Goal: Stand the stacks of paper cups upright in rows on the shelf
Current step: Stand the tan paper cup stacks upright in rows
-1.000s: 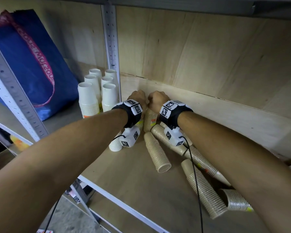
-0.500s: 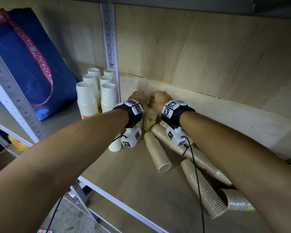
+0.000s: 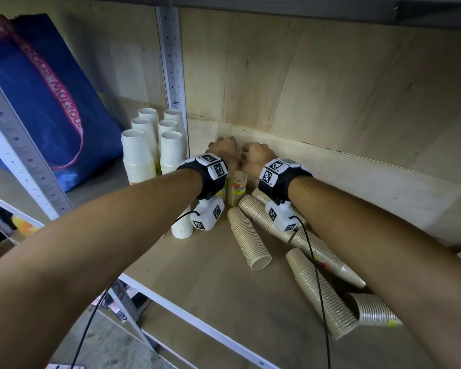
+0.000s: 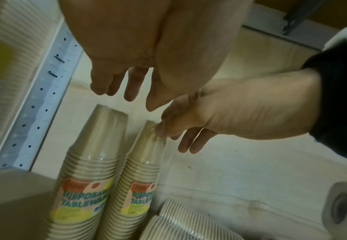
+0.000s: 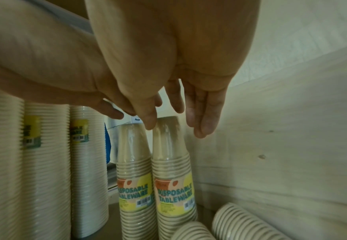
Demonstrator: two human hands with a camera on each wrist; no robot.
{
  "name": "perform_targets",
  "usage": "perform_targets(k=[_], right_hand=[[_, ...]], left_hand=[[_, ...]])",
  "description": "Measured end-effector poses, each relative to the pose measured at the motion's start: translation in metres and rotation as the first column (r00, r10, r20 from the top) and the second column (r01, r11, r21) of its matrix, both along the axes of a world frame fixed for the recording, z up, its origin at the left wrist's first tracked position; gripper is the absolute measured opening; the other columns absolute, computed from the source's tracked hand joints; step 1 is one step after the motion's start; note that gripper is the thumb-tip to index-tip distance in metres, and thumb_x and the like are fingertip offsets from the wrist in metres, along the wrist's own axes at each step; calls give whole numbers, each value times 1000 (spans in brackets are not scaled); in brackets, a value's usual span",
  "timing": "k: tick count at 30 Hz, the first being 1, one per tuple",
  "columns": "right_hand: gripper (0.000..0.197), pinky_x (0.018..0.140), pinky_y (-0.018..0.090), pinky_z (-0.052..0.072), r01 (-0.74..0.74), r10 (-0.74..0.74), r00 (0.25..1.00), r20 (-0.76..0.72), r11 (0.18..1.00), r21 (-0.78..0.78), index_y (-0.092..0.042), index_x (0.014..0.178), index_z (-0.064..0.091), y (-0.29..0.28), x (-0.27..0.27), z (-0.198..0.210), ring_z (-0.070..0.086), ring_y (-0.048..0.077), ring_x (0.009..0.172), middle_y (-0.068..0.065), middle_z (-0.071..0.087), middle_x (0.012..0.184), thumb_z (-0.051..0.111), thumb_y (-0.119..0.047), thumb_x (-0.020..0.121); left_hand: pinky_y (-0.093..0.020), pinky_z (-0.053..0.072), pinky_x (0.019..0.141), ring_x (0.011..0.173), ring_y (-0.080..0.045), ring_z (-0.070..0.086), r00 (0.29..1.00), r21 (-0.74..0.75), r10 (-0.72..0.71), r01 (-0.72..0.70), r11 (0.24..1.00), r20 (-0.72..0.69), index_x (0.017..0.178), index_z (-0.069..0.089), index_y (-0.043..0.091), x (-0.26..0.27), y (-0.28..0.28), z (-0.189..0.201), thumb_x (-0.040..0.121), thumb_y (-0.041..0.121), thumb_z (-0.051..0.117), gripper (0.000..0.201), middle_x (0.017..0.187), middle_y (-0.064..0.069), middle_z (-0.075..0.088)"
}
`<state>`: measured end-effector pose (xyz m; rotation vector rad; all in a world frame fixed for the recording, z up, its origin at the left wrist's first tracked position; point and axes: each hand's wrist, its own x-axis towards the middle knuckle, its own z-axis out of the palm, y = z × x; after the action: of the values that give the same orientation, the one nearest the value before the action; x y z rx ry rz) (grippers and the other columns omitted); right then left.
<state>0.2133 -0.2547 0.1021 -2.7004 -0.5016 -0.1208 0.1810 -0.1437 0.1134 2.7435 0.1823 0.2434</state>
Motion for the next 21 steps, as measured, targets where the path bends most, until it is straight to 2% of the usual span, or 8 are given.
perform_targets(k=[3, 7, 10, 12, 14, 17, 20, 21], right_hand=[[40, 79, 34, 53, 8, -8, 1000, 5, 1000, -7, -13, 116, 63, -14, -5, 4, 63, 32, 100, 11, 65, 114, 66, -34, 82], [44, 79, 30, 46, 47, -48, 998, -28, 998, -34, -15, 120, 60, -39, -18, 2, 59, 29, 106, 9, 60, 119, 67, -33, 80], [41, 79, 29, 45, 86, -91, 993, -71, 994, -69, -15, 117, 62, -56, -30, -9, 59, 28, 105, 9, 61, 117, 69, -29, 79], [43, 79, 29, 46, 104, -112, 989, -97, 991, -80, -18, 116, 62, -65, -39, -17, 60, 28, 103, 8, 63, 116, 71, -32, 77], [45, 81, 30, 49, 103, -115, 985, -131, 990, -99, -17, 119, 62, -72, -48, -25, 62, 29, 102, 9, 64, 115, 73, -31, 78], [45, 82, 30, 52, 100, -122, 978, -169, 986, -134, -13, 121, 61, -77, -60, -37, 63, 30, 102, 11, 65, 115, 74, -23, 79], [47, 81, 30, 52, 96, -126, 973, -191, 983, -159, -12, 122, 61, -79, -68, -48, 64, 29, 102, 12, 65, 117, 74, -21, 77], [49, 81, 31, 52, 97, -130, 972, -195, 981, -168, -11, 122, 60, -79, -71, -50, 63, 30, 102, 12, 64, 118, 75, -21, 77]], left_hand=[[-34, 50, 90, 115, -28, 57, 995, -48, -82, 85, 995, 59, 125, 58, 14, -9, -5, 9, 92, 16, 58, 33, 127, -9, 56], [-25, 45, 78, 105, -18, 60, 963, 7, -264, 264, 965, 47, 118, 64, 20, -27, -9, 4, 91, 3, 53, 33, 121, -1, 61], [-25, 46, 85, 104, -13, 62, 935, 83, -352, 354, 931, -47, 110, 68, 24, -40, -4, -17, 86, 7, 61, 30, 110, 7, 64], [-29, 49, 86, 107, -18, 61, 887, 11, -428, 436, 900, -173, 108, 67, 24, -48, 1, -30, 84, 7, 64, 29, 109, 6, 62], [-27, 45, 88, 107, -15, 56, 833, 54, -493, 521, 852, -250, 117, 63, 21, -59, 4, -41, 87, 10, 66, 32, 112, 6, 58], [-23, 38, 89, 108, -10, 50, 805, 135, -516, 569, 811, -293, 127, 57, 26, -69, 3, -63, 87, 19, 68, 41, 116, 11, 51], [-23, 40, 86, 112, -14, 56, 794, 163, -523, 586, 794, -310, 108, 60, 33, -66, -1, -86, 83, 23, 72, 30, 107, 12, 52], [-25, 41, 89, 115, -14, 55, 796, 171, -517, 584, 794, -316, 112, 60, 36, -64, -1, -92, 81, 24, 73, 36, 110, 13, 52]])
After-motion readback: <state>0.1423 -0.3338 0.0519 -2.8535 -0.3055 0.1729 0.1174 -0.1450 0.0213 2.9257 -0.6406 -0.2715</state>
